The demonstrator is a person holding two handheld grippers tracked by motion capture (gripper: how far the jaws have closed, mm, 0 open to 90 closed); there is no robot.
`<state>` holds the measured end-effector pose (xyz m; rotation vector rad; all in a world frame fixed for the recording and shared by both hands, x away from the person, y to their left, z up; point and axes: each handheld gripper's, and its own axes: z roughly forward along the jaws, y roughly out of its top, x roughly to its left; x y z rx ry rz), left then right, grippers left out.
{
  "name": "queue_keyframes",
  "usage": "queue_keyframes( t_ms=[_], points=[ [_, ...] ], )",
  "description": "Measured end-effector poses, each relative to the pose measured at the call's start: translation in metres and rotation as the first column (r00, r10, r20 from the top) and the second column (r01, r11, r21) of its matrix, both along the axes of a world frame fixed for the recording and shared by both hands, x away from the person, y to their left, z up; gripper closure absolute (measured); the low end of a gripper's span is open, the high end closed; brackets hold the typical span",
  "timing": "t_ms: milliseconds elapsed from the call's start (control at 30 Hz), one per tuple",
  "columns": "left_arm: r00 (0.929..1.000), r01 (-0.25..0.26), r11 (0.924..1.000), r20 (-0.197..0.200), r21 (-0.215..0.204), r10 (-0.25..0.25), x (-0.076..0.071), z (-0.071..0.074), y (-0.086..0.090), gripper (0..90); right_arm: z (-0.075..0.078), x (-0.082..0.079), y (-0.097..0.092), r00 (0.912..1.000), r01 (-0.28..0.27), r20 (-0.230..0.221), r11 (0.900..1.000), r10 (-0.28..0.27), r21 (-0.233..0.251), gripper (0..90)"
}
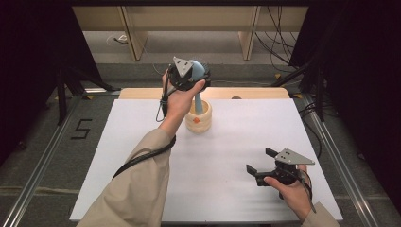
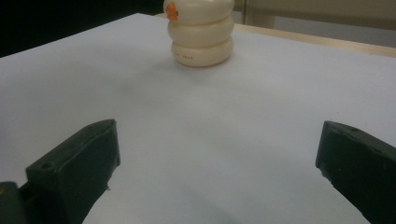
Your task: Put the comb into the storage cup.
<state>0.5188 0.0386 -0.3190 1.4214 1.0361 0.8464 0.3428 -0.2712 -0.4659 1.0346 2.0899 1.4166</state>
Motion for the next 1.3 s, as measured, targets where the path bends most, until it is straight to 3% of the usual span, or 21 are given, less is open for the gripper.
queue_keyframes(
  t_ms=[1300],
  points=[
    [1.0, -0.002, 1.0, -0.008, 0.0, 0.002, 0.0037, -0.0083, -0.0004, 19.7, 0.0, 0.0001, -0.0001, 1.0, -0.001, 0.0, 1.0, 0.001, 0.002, 0.6]
  ],
)
